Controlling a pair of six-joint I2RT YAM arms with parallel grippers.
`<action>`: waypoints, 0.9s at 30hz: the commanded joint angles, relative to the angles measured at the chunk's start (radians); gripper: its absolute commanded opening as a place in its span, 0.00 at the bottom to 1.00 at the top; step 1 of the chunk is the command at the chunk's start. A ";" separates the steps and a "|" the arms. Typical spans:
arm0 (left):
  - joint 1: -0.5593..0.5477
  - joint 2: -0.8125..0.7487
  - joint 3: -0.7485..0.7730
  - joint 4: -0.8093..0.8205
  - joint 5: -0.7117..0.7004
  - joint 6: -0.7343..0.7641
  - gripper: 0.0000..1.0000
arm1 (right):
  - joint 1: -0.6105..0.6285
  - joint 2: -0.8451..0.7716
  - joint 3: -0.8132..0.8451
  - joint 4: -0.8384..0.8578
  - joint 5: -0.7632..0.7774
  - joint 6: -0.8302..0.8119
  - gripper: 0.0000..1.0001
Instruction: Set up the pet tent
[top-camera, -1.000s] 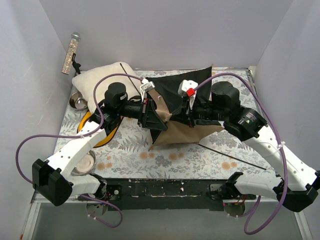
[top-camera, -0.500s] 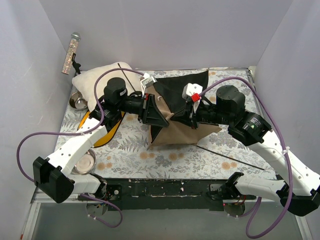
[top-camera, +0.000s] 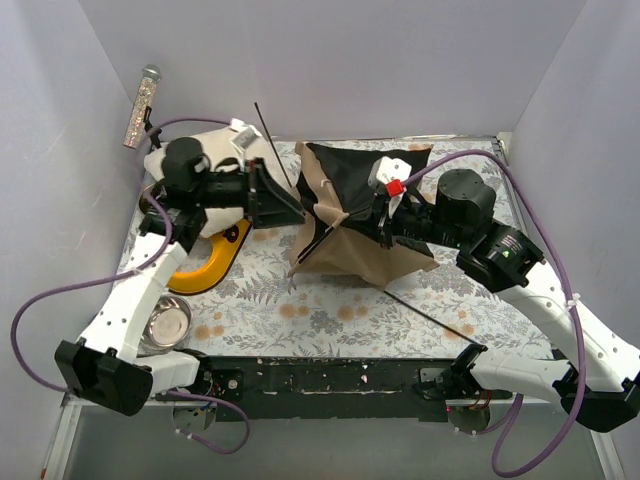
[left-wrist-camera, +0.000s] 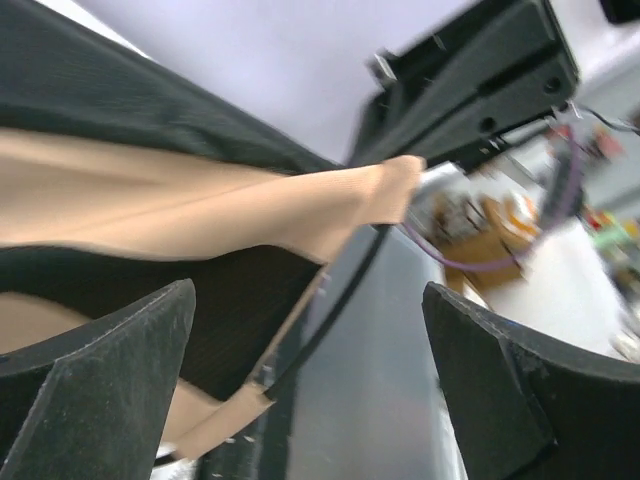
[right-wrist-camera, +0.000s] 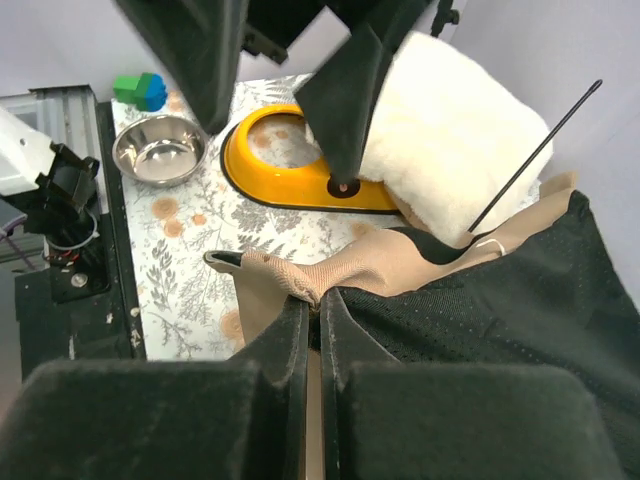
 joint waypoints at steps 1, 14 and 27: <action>0.185 -0.107 0.027 -0.090 -0.067 0.180 0.98 | 0.006 -0.028 0.098 0.116 0.047 -0.004 0.01; 0.185 -0.264 -0.204 -0.119 0.039 0.542 0.91 | 0.006 0.004 0.212 0.107 -0.005 -0.079 0.01; 0.180 -0.406 -0.160 -0.369 0.089 0.619 0.93 | 0.006 0.004 0.179 0.155 0.004 -0.137 0.01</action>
